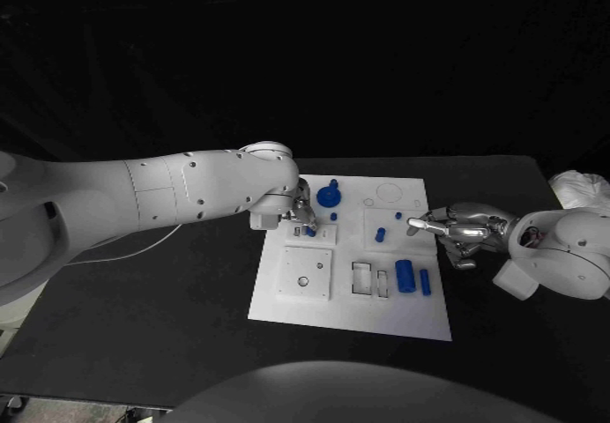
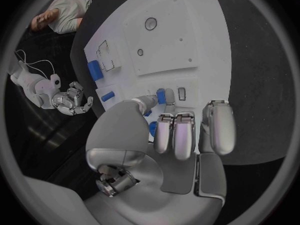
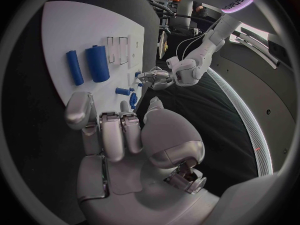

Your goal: Assemble the parts on the task board

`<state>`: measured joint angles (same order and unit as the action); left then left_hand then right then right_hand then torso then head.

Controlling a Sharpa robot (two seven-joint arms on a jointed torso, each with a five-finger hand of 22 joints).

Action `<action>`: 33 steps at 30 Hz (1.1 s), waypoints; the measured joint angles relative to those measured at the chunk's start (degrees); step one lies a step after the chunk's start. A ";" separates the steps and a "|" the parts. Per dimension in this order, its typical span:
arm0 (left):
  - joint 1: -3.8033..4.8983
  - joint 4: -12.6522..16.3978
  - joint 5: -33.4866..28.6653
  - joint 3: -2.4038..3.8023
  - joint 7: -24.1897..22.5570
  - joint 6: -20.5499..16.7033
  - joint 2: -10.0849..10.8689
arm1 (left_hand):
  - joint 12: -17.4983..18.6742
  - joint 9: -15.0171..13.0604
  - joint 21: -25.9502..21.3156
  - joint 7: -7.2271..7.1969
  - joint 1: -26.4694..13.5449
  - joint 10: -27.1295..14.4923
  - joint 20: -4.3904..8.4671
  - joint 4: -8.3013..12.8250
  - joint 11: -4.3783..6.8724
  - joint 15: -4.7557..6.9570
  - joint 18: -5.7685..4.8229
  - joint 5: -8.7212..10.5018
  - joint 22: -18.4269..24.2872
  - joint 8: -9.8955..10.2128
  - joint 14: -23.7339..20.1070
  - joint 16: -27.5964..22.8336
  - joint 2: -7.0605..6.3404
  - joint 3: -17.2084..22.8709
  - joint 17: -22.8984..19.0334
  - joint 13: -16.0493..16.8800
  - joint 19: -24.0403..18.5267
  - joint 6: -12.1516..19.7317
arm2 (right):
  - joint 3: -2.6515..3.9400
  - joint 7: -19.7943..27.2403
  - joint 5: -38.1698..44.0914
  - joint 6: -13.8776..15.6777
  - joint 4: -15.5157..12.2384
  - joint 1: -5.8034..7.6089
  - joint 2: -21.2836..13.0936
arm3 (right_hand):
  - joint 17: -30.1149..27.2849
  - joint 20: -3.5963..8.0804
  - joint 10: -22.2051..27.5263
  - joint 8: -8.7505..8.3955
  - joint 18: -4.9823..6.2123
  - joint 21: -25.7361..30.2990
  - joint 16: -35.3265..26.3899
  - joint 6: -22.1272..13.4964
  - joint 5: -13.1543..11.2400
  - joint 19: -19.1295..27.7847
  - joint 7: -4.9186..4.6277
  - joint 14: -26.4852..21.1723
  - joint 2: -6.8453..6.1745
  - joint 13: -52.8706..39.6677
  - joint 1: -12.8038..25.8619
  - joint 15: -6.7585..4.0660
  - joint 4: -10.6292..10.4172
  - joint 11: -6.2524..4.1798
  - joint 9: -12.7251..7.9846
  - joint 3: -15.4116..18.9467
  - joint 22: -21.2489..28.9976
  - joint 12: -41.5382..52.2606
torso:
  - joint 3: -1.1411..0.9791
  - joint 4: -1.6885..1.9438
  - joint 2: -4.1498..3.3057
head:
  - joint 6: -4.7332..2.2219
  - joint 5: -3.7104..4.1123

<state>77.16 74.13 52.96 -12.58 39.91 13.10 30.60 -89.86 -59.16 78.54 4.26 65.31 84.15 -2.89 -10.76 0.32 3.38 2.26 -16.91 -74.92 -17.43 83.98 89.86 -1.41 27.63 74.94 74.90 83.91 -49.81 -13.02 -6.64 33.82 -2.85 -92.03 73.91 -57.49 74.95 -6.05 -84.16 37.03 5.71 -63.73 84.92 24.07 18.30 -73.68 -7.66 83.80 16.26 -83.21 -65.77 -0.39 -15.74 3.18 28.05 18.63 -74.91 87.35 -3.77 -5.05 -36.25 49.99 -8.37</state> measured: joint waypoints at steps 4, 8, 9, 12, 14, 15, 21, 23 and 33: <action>-0.05 0.03 0.02 -0.02 0.00 -0.17 0.00 | 0.00 0.43 0.00 0.06 -0.39 -0.21 -0.28 -0.51 -0.21 -0.36 0.00 1.23 0.00 0.71 0.06 0.00 0.41 -1.43 0.00 0.00 0.13 0.41 | 0.00 -0.04 0.00 -0.06 0.00 0.00 0.00 | 0.00 0.00 0.00 0.00 0.00 0.00 0.00 0.00 0.00 0.00 0.00 0.00 0.00 0.00 0.00 0.00 0.00 0.00 0.00 0.00 0.00 0.00 | -0.01 0.02 0.03 | 0.00 -0.06; -0.07 0.03 0.03 -0.02 0.00 -0.24 0.00 | 0.00 0.79 -0.22 0.22 -0.41 -0.06 -0.28 -0.94 -0.36 -0.41 0.00 2.40 0.00 1.30 0.00 0.00 0.45 -2.36 0.00 0.00 0.13 0.59 | 0.00 -0.09 0.00 -0.12 0.02 0.00 0.03 | -0.01 0.00 0.00 0.00 0.00 0.00 0.00 0.00 0.00 0.00 0.00 0.00 0.00 0.00 0.00 0.00 0.16 0.01 0.00 -0.16 0.00 0.01 | -0.01 0.02 0.04 | 0.00 -0.12; -0.08 0.03 0.03 -0.02 0.00 -0.24 0.00 | 0.00 0.95 -0.22 0.24 -0.41 0.00 -0.28 -1.07 -0.42 -0.41 0.00 2.68 0.00 1.49 0.00 0.00 0.45 -2.69 -0.01 0.00 0.13 0.60 | 0.00 -0.10 0.00 -0.14 0.02 0.00 0.04 | -0.01 0.00 0.00 0.00 0.00 0.00 0.00 0.00 0.00 0.00 0.00 0.00 0.00 0.00 0.00 0.00 0.16 0.01 0.00 -0.16 0.00 0.03 | -0.01 0.02 0.05 | 0.00 -0.12; -0.11 0.01 0.07 -0.02 0.00 -0.28 0.01 | 0.00 1.22 -0.22 0.43 -0.41 -0.21 -0.49 -1.16 -0.62 -0.41 0.00 3.01 0.00 1.70 0.01 0.00 0.45 -3.05 -0.01 0.02 -0.08 0.78 | 0.00 -0.14 0.00 -0.19 0.03 0.00 0.04 | -0.01 0.00 0.01 0.00 0.00 0.00 0.00 0.00 0.00 0.00 0.00 0.00 -0.01 0.00 0.01 0.00 0.16 0.01 0.00 -0.16 0.01 0.05 | -0.02 0.01 0.06 | 0.00 -0.13; -0.15 -0.01 0.09 0.00 0.00 -0.29 0.02 | 0.00 1.33 -0.35 0.44 -0.41 -0.21 -0.49 -1.26 -0.62 -0.41 0.00 3.18 0.00 1.83 0.01 0.00 0.45 -3.41 -0.01 0.05 -0.08 0.77 | 0.00 -0.16 0.00 -0.22 0.05 0.00 0.04 | -0.01 0.00 0.01 0.00 0.00 0.00 0.00 0.00 0.00 0.00 0.00 0.00 -0.01 0.00 0.01 0.00 0.16 0.01 0.00 -0.16 0.01 0.06 | -0.03 0.00 0.06 | 0.00 -0.13; -0.16 -0.02 0.10 0.02 0.00 -0.30 0.02 | 0.00 1.38 -0.45 0.44 -0.41 -0.21 -0.49 -1.25 -0.62 -0.41 0.00 3.18 0.00 1.84 0.00 0.00 0.45 -3.45 -0.01 0.05 -0.08 0.77 | 0.00 -0.17 0.00 -0.24 0.05 0.00 0.05 | -0.01 0.00 0.01 0.00 0.00 0.00 0.00 0.00 0.00 0.00 0.00 0.00 -0.01 0.00 0.01 0.00 0.16 0.01 0.00 -0.16 0.01 0.06 | -0.03 -0.01 0.06 | 0.00 -0.13; -0.24 -0.01 0.19 0.09 0.00 -0.31 0.08 | 0.00 1.90 -0.45 0.85 -0.66 -0.10 -0.69 -1.69 -0.73 -0.83 0.00 4.72 0.01 2.69 -0.01 0.00 0.66 -4.87 -0.01 0.04 0.12 0.98 | 0.00 -0.25 0.00 -0.35 0.12 0.00 0.05 | -0.01 0.00 0.01 0.00 0.00 0.00 0.00 0.00 0.00 0.00 0.00 0.01 -0.01 0.00 0.01 0.00 0.16 0.02 0.00 -0.16 -0.04 0.06 | -0.03 -0.03 0.05 | 0.00 -0.04; -0.25 0.03 0.28 0.10 0.00 -0.31 0.09 | 0.00 2.21 -0.45 0.86 -1.00 -0.10 -0.69 -2.16 -0.92 -0.83 0.00 5.58 0.01 2.92 -0.01 0.00 0.37 -5.70 -0.01 0.04 0.12 0.97 | 0.00 -0.27 0.00 -0.39 0.16 0.00 0.05 | -0.02 0.00 0.01 0.00 0.00 0.00 0.00 0.00 0.00 0.00 0.00 0.01 -0.01 0.00 0.01 0.01 0.16 0.02 0.00 -0.16 -0.04 0.06 | -0.03 -0.03 0.05 | 0.00 -0.03; -0.31 0.25 0.70 0.14 -0.07 -0.40 0.17 | 0.00 3.27 -0.45 1.10 -6.45 -0.01 -1.10 -5.71 -1.23 -1.23 -0.01 11.46 0.01 4.00 -0.01 0.00 -0.33 -13.03 -0.02 0.03 0.13 0.98 | 0.00 -0.33 0.00 -0.50 0.26 -0.01 0.08 | -0.02 0.00 0.02 0.00 0.00 0.00 0.00 0.00 0.00 0.00 0.00 0.01 -0.01 0.00 0.01 0.01 0.16 0.02 0.00 -0.16 -0.03 0.06 | -0.03 0.00 0.04 | 0.00 -0.02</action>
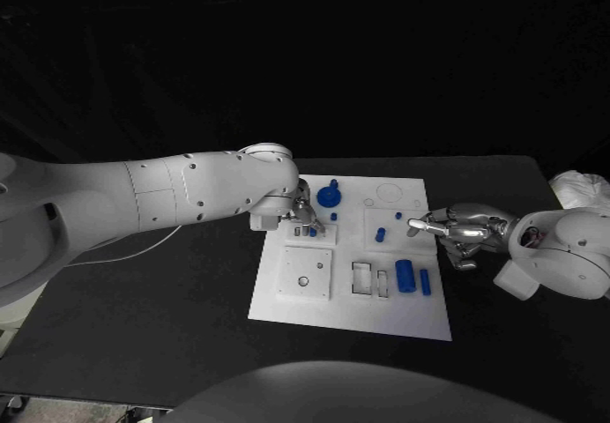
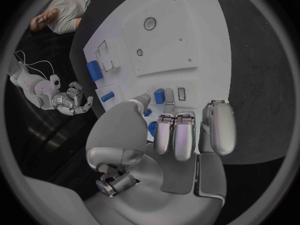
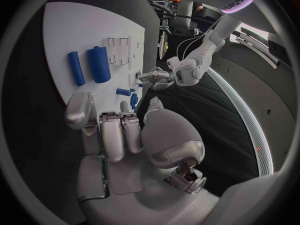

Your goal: Assemble the parts on the task board

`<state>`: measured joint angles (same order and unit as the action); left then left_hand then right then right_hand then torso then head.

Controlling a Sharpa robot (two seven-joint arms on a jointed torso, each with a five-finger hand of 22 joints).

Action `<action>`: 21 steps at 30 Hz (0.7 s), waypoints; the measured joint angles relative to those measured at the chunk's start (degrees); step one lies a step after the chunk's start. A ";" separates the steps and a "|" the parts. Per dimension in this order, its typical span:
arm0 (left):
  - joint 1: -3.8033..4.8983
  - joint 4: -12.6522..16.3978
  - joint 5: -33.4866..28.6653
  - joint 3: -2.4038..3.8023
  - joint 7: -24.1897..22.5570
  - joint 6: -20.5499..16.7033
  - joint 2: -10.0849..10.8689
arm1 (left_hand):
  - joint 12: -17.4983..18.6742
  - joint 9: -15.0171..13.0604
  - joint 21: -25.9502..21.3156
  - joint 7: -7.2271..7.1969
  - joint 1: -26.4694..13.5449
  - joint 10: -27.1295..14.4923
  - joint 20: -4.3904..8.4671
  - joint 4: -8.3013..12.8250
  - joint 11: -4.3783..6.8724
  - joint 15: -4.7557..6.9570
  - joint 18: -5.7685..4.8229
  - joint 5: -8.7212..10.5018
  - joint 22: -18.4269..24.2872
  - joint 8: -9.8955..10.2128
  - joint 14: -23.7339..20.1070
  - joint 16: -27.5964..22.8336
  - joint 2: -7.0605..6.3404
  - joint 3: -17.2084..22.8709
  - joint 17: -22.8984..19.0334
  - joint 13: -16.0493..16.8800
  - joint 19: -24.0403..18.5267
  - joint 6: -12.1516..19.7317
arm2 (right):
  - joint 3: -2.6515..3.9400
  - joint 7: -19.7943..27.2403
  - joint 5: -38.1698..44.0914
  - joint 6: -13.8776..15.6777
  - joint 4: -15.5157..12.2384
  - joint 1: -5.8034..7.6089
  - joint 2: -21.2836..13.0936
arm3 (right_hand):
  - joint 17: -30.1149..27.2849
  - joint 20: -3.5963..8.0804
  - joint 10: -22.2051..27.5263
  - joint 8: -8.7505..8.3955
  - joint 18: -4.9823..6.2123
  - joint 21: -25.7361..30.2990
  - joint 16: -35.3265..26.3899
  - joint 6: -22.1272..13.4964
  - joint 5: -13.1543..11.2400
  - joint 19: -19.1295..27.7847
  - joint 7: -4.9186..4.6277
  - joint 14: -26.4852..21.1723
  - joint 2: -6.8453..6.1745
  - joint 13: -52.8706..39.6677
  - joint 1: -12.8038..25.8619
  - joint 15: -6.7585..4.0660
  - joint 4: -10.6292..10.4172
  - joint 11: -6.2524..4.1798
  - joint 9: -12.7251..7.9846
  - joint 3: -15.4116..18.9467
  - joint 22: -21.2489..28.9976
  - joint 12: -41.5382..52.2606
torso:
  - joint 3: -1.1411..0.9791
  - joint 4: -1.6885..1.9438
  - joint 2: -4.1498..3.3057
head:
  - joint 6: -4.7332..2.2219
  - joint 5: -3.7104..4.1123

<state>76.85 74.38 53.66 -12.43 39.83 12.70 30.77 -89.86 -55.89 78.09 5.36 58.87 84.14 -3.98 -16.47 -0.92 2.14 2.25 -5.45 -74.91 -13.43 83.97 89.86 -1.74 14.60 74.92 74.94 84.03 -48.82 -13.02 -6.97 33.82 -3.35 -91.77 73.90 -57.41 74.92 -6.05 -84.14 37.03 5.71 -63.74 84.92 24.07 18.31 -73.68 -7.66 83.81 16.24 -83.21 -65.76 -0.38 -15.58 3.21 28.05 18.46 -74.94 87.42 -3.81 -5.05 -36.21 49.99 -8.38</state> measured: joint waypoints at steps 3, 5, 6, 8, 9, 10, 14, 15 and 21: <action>-0.02 0.04 0.07 0.01 -0.02 -0.04 0.03 | 0.00 0.23 0.00 0.01 -2.04 -0.20 0.00 -0.13 -0.20 0.00 0.00 1.72 0.00 0.06 0.00 0.00 0.32 -2.34 0.00 0.00 0.00 -0.01 | 0.00 -0.01 0.00 -0.03 0.03 0.00 0.00 | 0.00 0.00 0.00 0.00 0.00 0.00 0.00 0.00 0.00 0.00 0.00 0.00 0.00 0.00 0.00 0.00 0.00 0.01 0.00 0.00 0.00 0.00 | 0.00 0.00 0.00 | 0.00 -0.04; -0.03 0.07 0.08 0.01 -0.05 -0.09 0.07 | 0.00 0.28 0.00 0.08 -3.02 -0.20 0.00 -0.20 -0.20 0.00 0.00 2.14 0.00 0.33 0.00 0.00 0.49 -3.51 0.00 0.00 0.00 -0.09 | 0.00 -0.01 0.00 -0.05 0.04 0.00 0.00 | 0.00 0.00 0.09 0.00 0.00 0.00 0.00 0.00 0.00 0.00 0.00 0.00 0.00 0.00 0.00 0.00 0.00 0.09 0.00 0.00 0.00 0.01 | 0.00 0.00 0.01 | 0.00 -0.07; -0.05 0.10 0.08 0.02 -0.07 -0.15 0.11 | 0.00 0.30 0.00 0.09 -3.50 -0.20 0.00 -0.25 -0.20 0.00 0.00 2.14 0.00 0.33 0.00 0.00 0.57 -4.04 0.00 0.00 0.00 -0.09 | 0.00 -0.02 0.00 -0.06 0.05 -0.01 0.00 | 0.00 0.00 0.09 0.00 0.00 0.00 0.00 0.00 0.00 0.00 0.00 0.00 0.00 0.00 0.00 0.00 0.00 0.09 0.00 0.00 0.00 0.01 | 0.00 0.00 0.01 | 0.00 -0.08; -0.08 0.15 0.08 0.02 -0.11 -0.29 0.18 | 0.00 0.34 0.00 0.09 -3.94 -0.20 0.00 -0.26 -0.20 0.00 0.01 2.14 0.00 0.33 0.00 0.00 0.69 -4.81 0.00 0.00 0.00 -0.09 | 0.00 -0.02 0.00 -0.09 0.08 -0.02 0.00 | 0.00 0.00 0.09 0.00 0.00 0.00 0.00 0.00 0.00 0.00 0.00 0.00 -0.01 0.00 0.00 0.00 0.00 0.09 0.00 0.00 0.01 0.02 | 0.01 0.00 0.02 | 0.00 -0.10; -0.10 0.20 0.08 0.02 -0.13 -0.38 0.23 | 0.00 0.36 0.00 0.09 -4.62 -0.20 0.00 -0.27 -0.20 0.00 0.00 2.32 0.00 0.33 0.00 0.00 0.67 -5.40 0.00 0.00 0.00 -0.09 | 0.00 -0.02 0.00 -0.10 0.09 -0.02 0.00 | 0.00 0.00 0.09 0.00 0.00 0.00 0.00 0.00 0.00 0.00 0.00 0.00 -0.01 0.00 0.01 0.00 0.00 0.09 0.00 0.00 0.01 -0.02 | 0.01 0.00 0.02 | 0.00 -0.10; -0.12 0.29 0.08 0.03 -0.17 -0.52 0.33 | 0.00 0.36 0.00 0.08 -4.63 -0.20 0.00 -0.27 -0.20 0.00 0.00 2.37 0.00 0.33 0.00 0.00 0.67 -5.78 0.00 0.00 0.00 -0.10 | 0.00 -0.02 0.00 -0.11 0.11 -0.02 0.00 | 0.00 0.00 0.09 0.00 0.00 0.00 0.00 0.00 0.00 0.00 0.00 0.00 -0.01 0.00 0.01 0.00 0.00 0.09 0.00 0.00 0.01 -0.10 | 0.01 0.00 0.03 | 0.00 -0.10; -0.20 0.65 0.05 0.03 -0.38 -1.13 0.84 | 0.00 0.34 0.00 0.03 -5.17 -0.20 0.00 -0.16 -0.20 0.00 0.00 2.37 0.00 0.38 0.00 0.00 0.75 -6.78 -0.01 -0.01 0.00 -0.74 | 0.00 -0.03 0.00 -0.15 0.14 -0.03 0.01 | -0.01 0.00 0.09 0.00 0.00 0.00 0.00 0.00 0.00 0.00 0.00 0.00 -0.09 -0.01 0.09 0.00 0.00 0.10 0.00 0.00 0.01 -0.18 | 0.01 0.01 0.03 | 0.00 -0.10; -0.23 0.79 0.05 0.03 -0.41 -1.32 1.06 | 0.00 0.26 0.00 -0.15 -5.17 -0.20 0.00 -0.10 -0.20 0.00 0.00 2.37 0.00 0.32 0.00 0.00 0.75 -6.96 -0.01 -0.01 0.00 -0.98 | 0.00 -0.03 0.00 -0.16 0.15 -0.04 0.01 | -0.01 0.00 0.09 0.00 0.00 0.00 0.00 0.00 0.00 0.00 0.00 0.00 -0.09 -0.01 0.09 0.00 0.00 0.10 0.00 0.00 0.01 -0.19 | 0.02 0.02 0.03 | 0.00 -0.10; -0.07 3.43 0.25 0.46 -0.19 -2.69 4.51 | 0.00 -0.64 0.93 -0.67 -4.74 -0.20 0.01 0.05 -0.20 0.00 0.00 2.36 0.00 -1.40 0.00 0.00 1.17 -7.80 -0.01 -0.01 0.00 -2.27 | 0.00 0.01 0.00 -0.14 0.08 -0.05 -0.15 | -0.01 0.00 0.10 0.00 0.00 0.28 0.00 0.00 0.00 0.00 0.00 0.00 -0.09 -0.01 0.09 0.00 0.00 0.10 0.00 0.00 0.01 -0.18 | 0.01 0.02 0.03 | 0.00 0.05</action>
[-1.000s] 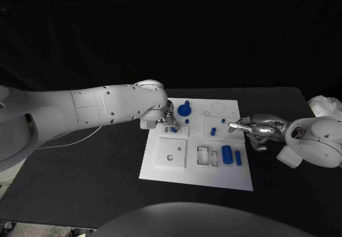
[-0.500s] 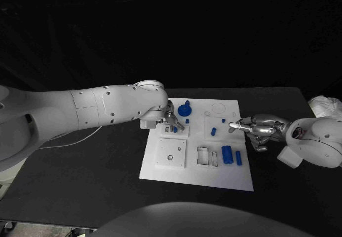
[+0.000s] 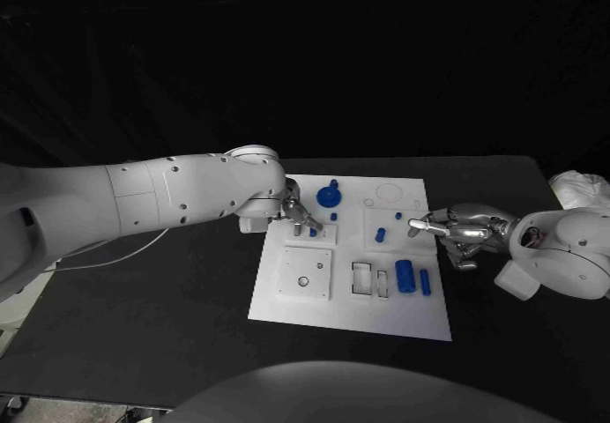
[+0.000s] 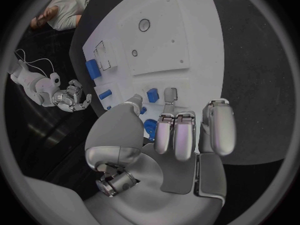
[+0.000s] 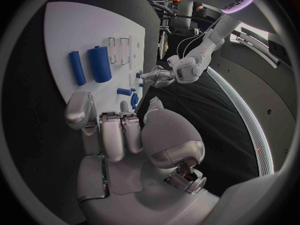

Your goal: Assemble the parts on the task board

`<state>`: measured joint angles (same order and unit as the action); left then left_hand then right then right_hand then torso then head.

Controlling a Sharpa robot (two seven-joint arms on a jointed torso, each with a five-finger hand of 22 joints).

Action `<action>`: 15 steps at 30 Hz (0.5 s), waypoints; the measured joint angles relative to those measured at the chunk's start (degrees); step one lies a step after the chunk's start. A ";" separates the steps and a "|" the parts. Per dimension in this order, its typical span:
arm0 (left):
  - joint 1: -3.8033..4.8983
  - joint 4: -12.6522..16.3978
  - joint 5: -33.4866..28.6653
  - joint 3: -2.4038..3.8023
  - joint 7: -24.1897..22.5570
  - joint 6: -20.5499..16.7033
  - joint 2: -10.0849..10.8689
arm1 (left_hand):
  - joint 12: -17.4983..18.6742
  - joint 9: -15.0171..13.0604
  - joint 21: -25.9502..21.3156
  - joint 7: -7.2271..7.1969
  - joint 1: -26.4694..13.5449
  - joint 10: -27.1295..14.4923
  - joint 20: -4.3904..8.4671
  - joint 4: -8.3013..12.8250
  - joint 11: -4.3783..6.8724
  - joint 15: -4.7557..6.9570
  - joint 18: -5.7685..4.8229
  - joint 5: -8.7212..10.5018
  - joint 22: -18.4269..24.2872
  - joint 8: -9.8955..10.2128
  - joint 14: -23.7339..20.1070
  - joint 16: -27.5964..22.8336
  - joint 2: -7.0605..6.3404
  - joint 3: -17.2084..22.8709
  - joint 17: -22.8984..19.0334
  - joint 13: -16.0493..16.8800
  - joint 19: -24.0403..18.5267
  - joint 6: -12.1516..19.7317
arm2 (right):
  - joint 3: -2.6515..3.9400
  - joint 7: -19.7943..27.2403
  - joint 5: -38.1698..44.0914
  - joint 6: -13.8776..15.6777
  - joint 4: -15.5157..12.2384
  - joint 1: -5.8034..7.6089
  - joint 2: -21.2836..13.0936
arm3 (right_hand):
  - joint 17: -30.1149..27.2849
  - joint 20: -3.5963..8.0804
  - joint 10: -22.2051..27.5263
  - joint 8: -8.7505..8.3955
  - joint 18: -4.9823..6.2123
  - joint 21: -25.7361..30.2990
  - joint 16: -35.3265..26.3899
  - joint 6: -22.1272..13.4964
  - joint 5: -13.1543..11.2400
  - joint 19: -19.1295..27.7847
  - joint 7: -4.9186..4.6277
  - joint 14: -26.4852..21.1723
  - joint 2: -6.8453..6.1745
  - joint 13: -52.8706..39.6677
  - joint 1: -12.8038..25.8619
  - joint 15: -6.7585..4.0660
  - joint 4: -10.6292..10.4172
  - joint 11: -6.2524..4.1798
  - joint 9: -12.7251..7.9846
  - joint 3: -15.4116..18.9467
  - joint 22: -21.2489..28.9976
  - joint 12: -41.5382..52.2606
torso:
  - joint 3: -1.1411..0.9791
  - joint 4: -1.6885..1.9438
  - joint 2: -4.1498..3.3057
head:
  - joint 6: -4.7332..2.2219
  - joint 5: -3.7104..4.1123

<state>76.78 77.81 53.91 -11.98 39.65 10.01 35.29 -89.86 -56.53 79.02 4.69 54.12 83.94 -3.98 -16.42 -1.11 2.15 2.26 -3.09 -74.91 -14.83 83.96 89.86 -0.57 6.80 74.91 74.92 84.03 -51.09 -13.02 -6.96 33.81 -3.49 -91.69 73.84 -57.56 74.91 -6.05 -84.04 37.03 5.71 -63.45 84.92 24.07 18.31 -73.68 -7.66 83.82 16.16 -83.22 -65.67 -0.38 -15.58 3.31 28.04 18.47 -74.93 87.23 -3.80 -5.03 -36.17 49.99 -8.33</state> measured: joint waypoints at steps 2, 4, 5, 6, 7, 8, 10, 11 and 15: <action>0.65 1.08 0.04 0.24 0.06 -0.37 0.99 | 0.00 -0.09 0.00 0.00 0.13 0.12 0.00 -0.15 0.12 0.00 0.00 0.00 0.00 0.00 0.00 0.00 0.12 -0.15 0.00 0.00 0.00 0.00 | -0.01 0.04 0.00 0.02 -0.06 0.00 -0.07 | 0.00 0.00 0.00 0.00 0.00 0.00 0.00 0.00 0.00 0.00 0.00 0.00 0.00 0.00 0.00 0.00 0.00 0.00 0.00 0.00 0.00 0.00 | -0.01 0.01 0.00 | 0.00 0.08; 1.92 2.45 0.07 0.55 0.11 -0.84 2.23 | 0.00 -0.15 0.29 -0.20 0.53 0.19 0.00 0.01 0.22 0.00 0.00 0.00 0.00 -0.25 0.00 0.00 0.04 -0.31 0.00 0.00 0.00 -0.20 | -0.01 0.09 0.00 0.05 -0.15 0.00 -0.24 | 0.00 0.00 0.00 0.00 0.00 0.00 0.00 0.00 0.00 0.00 0.00 0.00 0.00 0.00 0.00 0.00 0.00 0.00 0.00 0.00 0.00 0.00 | -0.01 0.02 0.00 | 0.00 0.14; 2.65 3.07 0.08 0.71 0.11 -1.09 2.85 | 0.00 -0.22 0.36 -0.20 1.04 0.05 0.00 0.01 0.36 0.00 0.00 0.00 0.00 -0.39 0.00 0.00 0.18 -0.31 0.00 0.00 0.00 -0.20 | -0.01 0.12 0.00 0.07 -0.20 0.00 -0.31 | 0.00 0.00 0.00 0.00 0.00 0.00 0.00 0.00 0.00 0.00 0.00 0.00 0.00 0.00 0.00 0.00 0.00 0.00 0.00 0.00 0.00 0.00 | -0.03 0.03 -0.01 | 0.00 0.19; 3.34 3.56 0.10 0.85 0.12 -1.34 3.43 | 0.00 -0.30 0.36 -0.20 1.63 0.00 0.00 -0.08 0.42 0.00 0.00 -0.10 0.00 -0.61 0.00 0.00 0.22 -0.40 0.00 0.00 0.00 -0.20 | -0.01 0.14 0.00 0.10 -0.26 0.00 -0.38 | 0.00 0.00 0.00 0.00 0.00 0.00 0.00 0.00 0.00 0.00 0.00 0.00 0.00 0.00 0.00 0.00 0.00 0.00 0.00 0.00 0.00 0.00 | -0.04 0.04 0.00 | 0.00 0.22; 4.27 4.18 0.13 0.94 0.13 -1.69 4.25 | 0.00 -0.38 0.45 -0.32 2.18 0.00 0.00 -0.07 0.42 0.16 0.00 -0.59 0.00 -0.61 0.10 0.00 0.29 -0.54 0.00 0.00 0.00 -0.33 | -0.01 0.16 0.00 0.13 -0.35 0.00 -0.46 | 0.00 0.00 0.00 0.00 0.00 0.00 0.00 0.00 0.00 0.00 0.00 0.00 0.00 0.00 0.00 0.00 0.00 0.00 0.00 0.00 0.00 0.00 | -0.04 0.05 -0.01 | 0.00 0.26; 4.88 4.51 0.13 0.99 0.14 -1.91 4.78 | 0.00 -0.46 0.73 -0.41 2.92 0.00 0.00 0.01 0.42 0.43 0.00 -1.46 0.00 -0.88 -0.01 0.00 0.35 -0.62 0.00 0.00 0.00 -0.41 | -0.01 0.18 0.00 0.16 -0.40 0.00 -0.52 | 0.00 0.00 0.00 0.00 0.00 0.00 0.00 0.00 0.00 0.00 0.00 0.00 0.00 0.00 0.00 0.00 0.00 0.01 0.00 0.00 0.00 0.00 | -0.04 0.05 -0.01 | 0.00 0.30; 6.12 4.90 0.13 1.06 0.18 -2.41 5.75 | 0.00 -0.54 1.56 -0.41 4.55 0.20 0.00 0.01 0.62 0.42 0.00 -3.69 0.00 -0.89 0.00 0.00 0.47 -0.62 0.00 0.00 0.00 -0.41 | -0.01 0.20 0.00 0.20 -0.49 0.00 -0.61 | 0.00 0.00 0.01 0.00 0.00 0.00 0.00 0.00 0.00 0.00 0.00 0.00 0.00 0.00 0.00 0.00 0.00 0.01 0.00 0.00 0.01 0.00 | -0.07 0.08 -0.01 | 0.00 0.34; 6.55 4.93 0.10 1.08 0.20 -2.57 6.01 | 0.00 -0.56 2.24 -0.41 5.42 0.08 0.20 0.01 0.74 0.42 0.00 -5.22 0.00 -1.05 -0.01 0.00 0.49 -0.62 0.00 0.00 -0.12 -0.41 | -0.01 0.21 0.00 0.21 -0.51 0.00 -0.66 | 0.00 0.00 0.01 0.00 0.00 0.00 0.00 0.00 0.00 0.00 0.00 0.00 0.00 0.00 0.00 0.00 0.00 0.01 0.00 0.00 0.01 0.00 | -0.07 0.08 -0.01 | 0.00 0.37; 7.70 3.52 -0.23 1.13 0.23 -2.90 6.02 | 0.00 -0.56 3.90 -0.62 7.85 0.00 0.43 0.02 0.83 0.62 0.00 -9.68 0.00 -1.26 0.20 0.00 0.89 -0.93 0.00 -0.01 -0.01 -0.62 | 0.00 0.21 -0.01 0.24 -0.56 0.00 -0.72 | 0.00 0.00 0.10 0.00 0.00 0.00 0.00 0.00 0.00 0.00 0.00 0.00 0.00 0.00 0.00 0.00 0.00 0.10 0.00 0.00 0.01 0.01 | -0.07 0.12 -0.01 | 0.00 0.32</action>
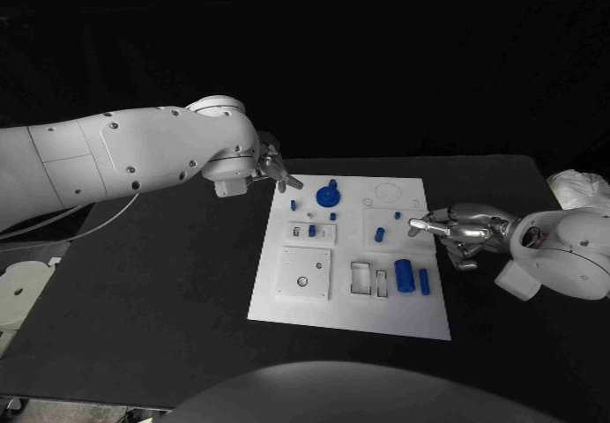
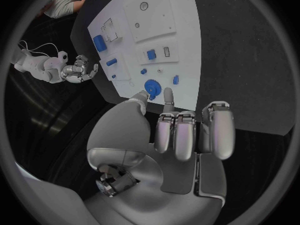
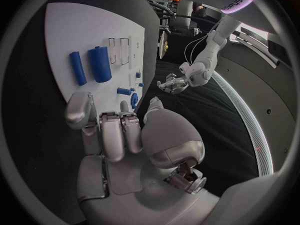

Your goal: Assemble the parts on the task board

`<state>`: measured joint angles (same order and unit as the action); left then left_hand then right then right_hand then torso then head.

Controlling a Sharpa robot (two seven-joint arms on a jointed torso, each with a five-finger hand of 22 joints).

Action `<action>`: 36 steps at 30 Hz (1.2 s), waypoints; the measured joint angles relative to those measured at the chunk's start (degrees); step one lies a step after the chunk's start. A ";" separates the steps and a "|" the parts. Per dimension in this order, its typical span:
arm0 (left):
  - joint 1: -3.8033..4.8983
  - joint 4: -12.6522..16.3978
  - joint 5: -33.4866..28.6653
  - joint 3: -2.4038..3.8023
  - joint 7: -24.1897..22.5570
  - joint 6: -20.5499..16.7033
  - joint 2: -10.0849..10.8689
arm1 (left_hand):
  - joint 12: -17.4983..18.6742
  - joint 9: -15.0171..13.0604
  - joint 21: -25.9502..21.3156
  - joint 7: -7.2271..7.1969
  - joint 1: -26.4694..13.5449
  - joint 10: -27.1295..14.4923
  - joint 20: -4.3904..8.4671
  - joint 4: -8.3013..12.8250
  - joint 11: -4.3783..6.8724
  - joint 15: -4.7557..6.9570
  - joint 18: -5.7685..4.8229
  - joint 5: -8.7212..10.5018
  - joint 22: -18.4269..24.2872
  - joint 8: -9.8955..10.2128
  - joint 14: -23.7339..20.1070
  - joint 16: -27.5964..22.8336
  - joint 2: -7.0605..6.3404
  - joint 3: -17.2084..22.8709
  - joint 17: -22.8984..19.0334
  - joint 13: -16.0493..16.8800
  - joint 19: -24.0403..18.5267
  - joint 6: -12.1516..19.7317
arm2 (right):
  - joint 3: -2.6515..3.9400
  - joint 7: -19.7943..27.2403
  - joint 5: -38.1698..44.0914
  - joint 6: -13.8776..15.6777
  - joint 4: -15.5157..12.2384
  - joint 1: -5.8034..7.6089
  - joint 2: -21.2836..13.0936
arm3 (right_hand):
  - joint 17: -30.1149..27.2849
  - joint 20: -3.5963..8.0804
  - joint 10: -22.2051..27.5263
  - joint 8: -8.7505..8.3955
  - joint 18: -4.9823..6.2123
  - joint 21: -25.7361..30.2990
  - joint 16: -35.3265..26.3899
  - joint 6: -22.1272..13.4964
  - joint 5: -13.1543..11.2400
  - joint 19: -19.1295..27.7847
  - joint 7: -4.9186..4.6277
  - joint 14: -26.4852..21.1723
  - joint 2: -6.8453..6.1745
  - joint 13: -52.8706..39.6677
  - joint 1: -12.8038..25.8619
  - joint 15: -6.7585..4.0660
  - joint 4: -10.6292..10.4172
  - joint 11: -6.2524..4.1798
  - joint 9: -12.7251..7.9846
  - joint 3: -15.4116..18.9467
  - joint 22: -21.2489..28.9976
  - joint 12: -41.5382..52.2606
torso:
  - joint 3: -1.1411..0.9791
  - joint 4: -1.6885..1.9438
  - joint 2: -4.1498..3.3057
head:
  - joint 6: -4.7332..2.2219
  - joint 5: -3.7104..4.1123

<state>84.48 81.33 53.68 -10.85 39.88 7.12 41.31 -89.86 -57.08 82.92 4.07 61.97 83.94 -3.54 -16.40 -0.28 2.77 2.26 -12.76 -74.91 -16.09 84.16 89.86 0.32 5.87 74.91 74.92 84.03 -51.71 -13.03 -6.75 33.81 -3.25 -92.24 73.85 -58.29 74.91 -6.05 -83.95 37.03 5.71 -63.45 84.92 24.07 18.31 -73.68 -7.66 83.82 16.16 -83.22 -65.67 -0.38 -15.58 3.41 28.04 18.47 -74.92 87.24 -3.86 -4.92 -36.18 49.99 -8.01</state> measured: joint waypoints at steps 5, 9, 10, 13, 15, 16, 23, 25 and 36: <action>0.25 -3.43 -0.79 -0.61 0.04 0.23 -1.71 | 0.00 -0.02 0.00 -0.02 1.59 0.00 0.00 0.00 0.00 0.00 0.00 -1.63 0.00 -0.32 0.00 0.00 0.39 0.00 0.00 0.00 0.00 -0.02 | 0.03 0.00 0.00 0.00 -0.07 0.03 0.11 | 0.00 0.00 -0.13 0.00 0.00 0.00 0.00 0.00 0.00 0.00 0.00 0.00 0.00 0.00 0.00 0.00 0.00 -0.13 0.00 0.00 0.00 0.00 | 0.07 -0.07 -0.21 | 0.00 -0.08; -0.29 -5.88 -1.19 -0.79 0.05 0.77 -3.27 | 0.00 -0.24 0.00 -0.30 2.58 0.20 0.00 0.00 0.20 0.20 0.00 -2.23 0.00 -0.77 -0.20 0.00 0.47 0.00 0.00 0.00 0.00 -0.31 | 0.01 0.00 0.00 -0.04 -0.09 0.02 0.14 | 0.00 0.00 -0.22 0.00 0.00 0.00 0.00 0.00 0.00 0.00 0.00 0.00 0.00 0.00 0.00 0.00 0.00 -0.21 0.00 0.00 0.00 0.00 | 0.24 -0.10 -0.46 | 0.00 0.03; -0.53 -6.49 -1.20 -0.83 0.05 0.92 -3.67 | 0.00 -0.29 0.00 -0.31 2.92 0.20 0.00 0.00 0.20 0.20 0.00 -2.38 0.00 -0.81 -0.20 0.00 0.37 0.00 0.00 -0.01 0.00 -0.31 | 0.01 0.00 0.00 -0.05 -0.08 0.02 0.14 | 0.00 0.00 -0.22 0.00 0.00 0.00 0.00 0.00 0.00 0.00 0.00 0.00 0.00 0.00 0.00 0.00 0.00 -0.21 0.00 0.00 0.01 0.00 | 0.27 -0.10 -0.50 | 0.00 0.04; -1.36 -8.27 -1.19 -0.91 0.06 1.33 -4.90 | 0.00 -0.58 0.00 -0.50 3.60 -0.01 0.00 0.00 0.41 0.20 0.00 -2.58 0.00 -1.38 -0.20 0.00 0.43 0.00 0.00 -0.01 0.00 -0.51 | 0.01 -0.03 0.00 -0.08 -0.05 0.02 0.11 | -0.01 0.00 -0.22 0.00 0.00 0.00 0.00 0.00 0.00 0.00 0.00 0.00 0.00 0.00 0.00 0.00 0.00 -0.21 0.00 0.00 0.01 0.01 | 0.35 -0.10 -0.63 | 0.00 0.01; -1.97 -9.76 -1.10 -0.93 0.06 1.55 -5.88 | 0.00 -1.02 0.00 -0.73 4.00 -0.01 0.00 0.00 0.41 0.20 0.00 -2.66 0.00 -2.12 -0.20 0.00 0.68 0.00 0.00 -0.01 0.00 -0.73 | 0.01 -0.05 0.00 -0.10 -0.04 0.02 0.08 | -0.01 0.00 -0.22 0.00 0.00 0.00 0.00 0.00 0.00 0.00 0.00 0.00 0.00 0.00 0.00 0.00 0.00 -0.21 0.00 0.00 0.01 0.02 | 0.37 -0.10 -0.69 | 0.00 -0.01; -2.21 -10.45 -1.04 -0.93 0.06 1.62 -6.31 | 0.00 -1.22 0.00 -0.82 4.35 -0.01 0.00 0.00 0.41 0.20 0.00 -2.66 0.00 -2.39 -0.20 0.00 0.59 0.00 0.00 -0.01 0.00 -0.82 | 0.01 -0.05 0.00 -0.11 -0.03 0.02 0.09 | -0.01 0.00 -0.22 0.00 0.00 0.00 0.00 0.00 0.00 0.00 0.00 0.00 0.00 0.00 0.00 0.00 0.00 -0.21 0.00 0.00 0.01 0.07 | 0.38 -0.10 -0.71 | 0.00 -0.01; -3.64 -15.17 -0.35 -0.92 0.07 2.06 -9.15 | 0.00 -2.71 0.00 -0.82 4.58 0.20 0.40 -0.19 0.61 0.42 0.00 -2.92 0.00 -3.77 0.02 0.00 0.36 -0.18 0.03 -0.01 0.01 -0.82 | 0.01 -0.08 0.00 -0.21 -0.06 0.02 0.15 | 0.00 0.00 -0.21 0.00 0.00 0.00 0.00 0.00 0.00 0.00 0.00 0.00 -0.15 0.00 0.15 0.00 0.00 -0.21 0.05 0.00 0.01 0.10 | 0.47 -0.18 -0.90 | 0.00 0.14; -3.79 -16.05 -0.18 -0.86 0.07 2.13 -9.71 | 0.00 -2.84 0.00 -0.82 4.58 0.20 0.40 -0.19 0.61 0.42 0.00 -2.92 0.00 -4.01 0.02 0.00 0.36 -0.18 0.04 -0.01 0.01 -0.82 | 0.01 -0.08 0.00 -0.23 -0.07 0.02 0.13 | 0.00 0.00 -0.21 0.00 0.00 0.00 0.00 0.00 0.00 0.00 0.00 0.00 -0.15 0.01 0.15 0.00 0.00 -0.21 0.04 0.00 0.01 0.10 | 0.48 -0.22 -0.96 | 0.00 0.11; -4.29 -18.16 0.46 -0.74 -0.43 2.37 -11.30 | 0.00 -3.87 0.00 -0.72 4.12 0.20 0.40 -0.25 0.61 0.42 0.00 -1.48 0.00 -4.95 0.02 0.00 0.82 -1.36 0.04 -0.01 0.01 -0.26 | 0.01 -0.16 0.00 -0.37 -0.11 0.02 0.11 | 0.04 0.00 -0.21 0.00 0.00 0.00 0.00 0.00 0.00 0.00 0.00 0.00 -0.15 0.01 0.15 0.00 -0.16 -0.20 0.04 -0.15 0.02 0.11 | 0.48 -0.29 -0.97 | 0.00 0.14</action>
<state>80.18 63.17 54.13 -11.59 39.45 9.49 30.00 -89.86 -60.96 82.92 3.36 66.09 84.14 -3.15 -16.65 0.33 3.19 2.26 -14.24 -74.90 -21.04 84.18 89.86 1.14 4.51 74.94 74.91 84.04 -51.97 -13.02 -6.91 33.80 -3.62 -92.36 73.87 -58.18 74.95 -6.05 -84.16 37.03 5.71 -63.46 84.92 24.07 18.31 -73.68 -7.65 83.82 16.01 -83.20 -65.52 -0.37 -15.73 3.21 28.08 18.31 -74.90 87.35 -3.38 -5.20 -37.15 49.99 -7.88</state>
